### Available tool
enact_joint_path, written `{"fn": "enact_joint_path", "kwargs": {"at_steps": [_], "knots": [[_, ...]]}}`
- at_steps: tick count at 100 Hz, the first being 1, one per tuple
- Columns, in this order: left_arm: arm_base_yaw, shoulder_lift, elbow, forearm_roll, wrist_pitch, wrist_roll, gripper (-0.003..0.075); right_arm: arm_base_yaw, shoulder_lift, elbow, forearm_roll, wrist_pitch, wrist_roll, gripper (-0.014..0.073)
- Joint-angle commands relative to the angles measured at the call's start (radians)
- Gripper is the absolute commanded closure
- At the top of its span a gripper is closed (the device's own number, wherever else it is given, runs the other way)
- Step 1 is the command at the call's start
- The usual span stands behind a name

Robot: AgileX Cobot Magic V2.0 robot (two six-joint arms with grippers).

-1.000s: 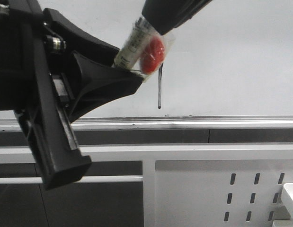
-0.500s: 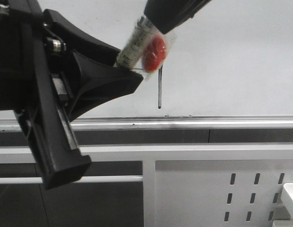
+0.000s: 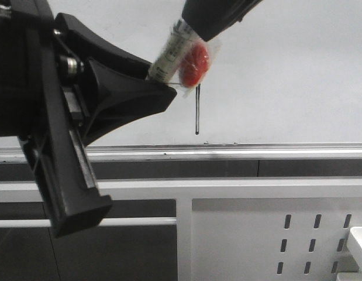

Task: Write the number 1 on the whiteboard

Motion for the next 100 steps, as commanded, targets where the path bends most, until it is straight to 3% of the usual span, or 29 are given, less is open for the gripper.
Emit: {"fn": "enact_joint_path", "kwargs": {"at_steps": [1, 31, 38, 48, 53, 59, 66, 73, 80, 94, 100], "knots": [[-0.007, -0.016, -0.028, 0.021, -0.083, -0.011, 0.0738, -0.003, -0.010, -0.035, -0.021, -0.061, -0.009, 0.0671], [-0.007, -0.016, -0.028, 0.021, -0.099, -0.011, 0.0740, -0.003, -0.010, -0.035, -0.021, -0.070, -0.009, 0.0644], [-0.007, -0.016, -0.028, 0.014, -0.099, -0.011, 0.0740, -0.003, -0.010, -0.035, -0.021, -0.073, -0.009, 0.0527], [-0.007, -0.016, -0.028, -0.021, -0.099, -0.011, 0.0740, -0.003, -0.010, -0.035, -0.021, -0.091, -0.009, 0.0195], [-0.007, -0.016, -0.028, -0.039, -0.099, -0.011, 0.0740, -0.003, -0.010, -0.035, -0.028, -0.093, -0.009, 0.0069], [-0.007, -0.016, -0.028, -0.062, -0.101, -0.011, 0.0740, -0.003, -0.010, -0.035, -0.044, -0.095, -0.009, 0.0016], [-0.007, -0.016, -0.019, -0.109, -0.134, -0.011, 0.0740, -0.003, -0.017, -0.037, -0.070, -0.095, -0.009, 0.0043], [-0.007, -0.016, 0.002, -0.196, -0.190, -0.033, 0.0740, -0.003, -0.035, -0.046, -0.095, -0.095, -0.009, 0.0124], [-0.007, -0.016, 0.034, -0.262, -0.262, -0.107, 0.0740, -0.003, -0.064, -0.052, -0.119, -0.099, -0.009, 0.0262], [-0.007, -0.016, 0.115, -0.264, -0.391, -0.295, 0.0740, -0.003, -0.129, -0.054, -0.149, -0.096, -0.009, 0.0671], [-0.007, -0.009, 0.149, -0.271, -0.452, -0.379, 0.0740, -0.003, -0.151, -0.054, -0.165, -0.090, 0.016, 0.0660]]}}
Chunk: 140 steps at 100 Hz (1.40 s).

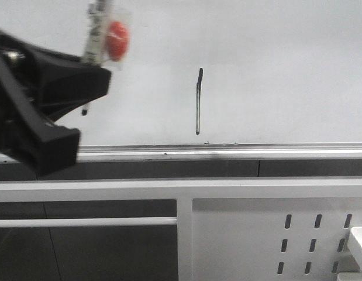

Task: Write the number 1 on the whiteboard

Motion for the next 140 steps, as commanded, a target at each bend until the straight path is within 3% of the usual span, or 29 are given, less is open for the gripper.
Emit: {"fn": "enact_joint_path", "kwargs": {"at_steps": [1, 17, 29, 41, 53, 99, 118, 140], "knots": [[-0.007, -0.008, 0.023, -0.008, -0.176, -0.132, 0.0740, -0.003, -0.055, -0.039, -0.049, -0.057, 0.016, 0.0660], [-0.007, 0.084, 0.057, -0.043, -0.335, -0.233, 0.0740, -0.003, -0.110, -0.022, -0.123, -0.095, 0.103, 0.0660], [-0.007, 0.195, 0.058, -0.048, -0.486, -0.349, 0.0740, -0.003, -0.177, 0.062, -0.284, -0.226, 0.243, 0.0660], [-0.007, 0.288, 0.047, -0.084, -0.486, -0.392, 0.0740, -0.003, -0.252, 0.174, -0.479, -0.345, 0.436, 0.0659], [-0.007, 0.338, 0.038, -0.096, -0.486, -0.406, 0.0740, -0.003, -0.303, 0.254, -0.636, -0.325, 0.609, 0.0659], [0.002, 0.342, -0.071, -0.228, -0.486, -0.403, 0.0740, -0.003, -0.309, 0.298, -0.649, -0.311, 0.612, 0.0660], [0.073, 0.368, -0.105, -0.222, -0.477, -0.403, 0.0740, -0.003, -0.309, 0.298, -0.649, -0.315, 0.612, 0.0663], [0.081, 0.413, -0.137, -0.168, -0.483, -0.403, 0.0740, -0.003, -0.309, 0.298, -0.649, -0.334, 0.612, 0.0663]]}}
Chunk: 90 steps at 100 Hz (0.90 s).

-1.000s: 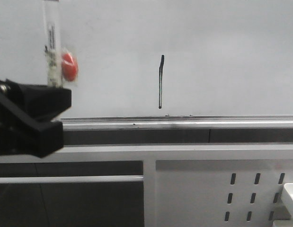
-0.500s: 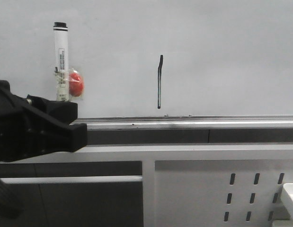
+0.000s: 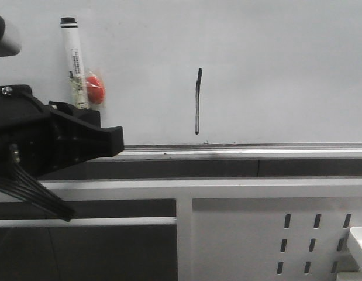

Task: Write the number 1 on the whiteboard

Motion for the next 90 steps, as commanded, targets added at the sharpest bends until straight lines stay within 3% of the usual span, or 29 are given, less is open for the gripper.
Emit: {"fn": "enact_joint_path", "kwargs": {"at_steps": [1, 27, 43, 74, 90], "knots": [[0.008, -0.017, -0.035, 0.028, -0.217, -0.010, 0.0740, -0.003, -0.005, -0.024, -0.040, -0.059, 0.005, 0.0663], [0.006, -0.025, -0.023, 0.022, -0.218, -0.010, 0.0740, -0.003, -0.005, -0.024, -0.040, -0.059, 0.005, 0.0663], [-0.015, -0.069, -0.019, -0.077, -0.218, -0.003, 0.0740, -0.003, -0.005, -0.024, -0.040, -0.059, 0.005, 0.0663], [-0.172, -0.107, -0.049, -0.414, -0.218, 0.262, 0.0740, -0.003, -0.005, -0.024, -0.040, -0.041, 0.005, 0.0663], [-0.191, -0.107, -0.113, -0.550, -0.218, 0.393, 0.0740, -0.003, -0.005, -0.024, -0.040, -0.041, 0.005, 0.0663]]}}
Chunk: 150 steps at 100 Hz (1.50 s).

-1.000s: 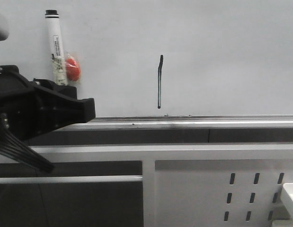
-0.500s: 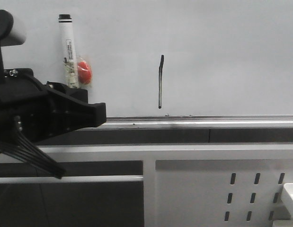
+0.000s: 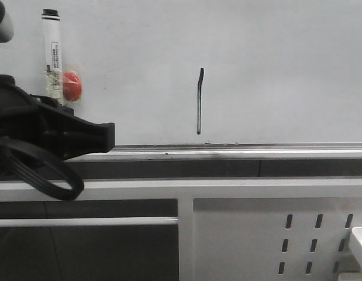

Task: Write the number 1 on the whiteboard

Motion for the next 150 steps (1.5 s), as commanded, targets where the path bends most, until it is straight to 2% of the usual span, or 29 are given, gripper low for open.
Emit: {"fn": "enact_joint_path", "kwargs": {"at_steps": [1, 59, 85, 104, 150], "knots": [[-0.011, -0.035, -0.052, -0.074, -0.223, 0.066, 0.0740, -0.003, -0.005, -0.026, -0.040, -0.037, 0.004, 0.0663], [0.031, 0.005, -0.127, -0.103, -0.223, 0.088, 0.0740, -0.003, -0.005, -0.026, -0.040, -0.050, 0.004, 0.0663], [0.031, 0.005, -0.127, -0.084, -0.221, 0.090, 0.0739, -0.003, -0.005, -0.026, -0.040, -0.052, 0.004, 0.0663], [0.031, 0.005, -0.127, 0.001, -0.212, 0.090, 0.0740, -0.003, -0.005, -0.026, -0.040, -0.052, 0.004, 0.0663], [0.031, 0.005, -0.127, 0.001, -0.205, 0.077, 0.0739, -0.003, -0.005, -0.026, -0.040, -0.052, 0.004, 0.0663]]}}
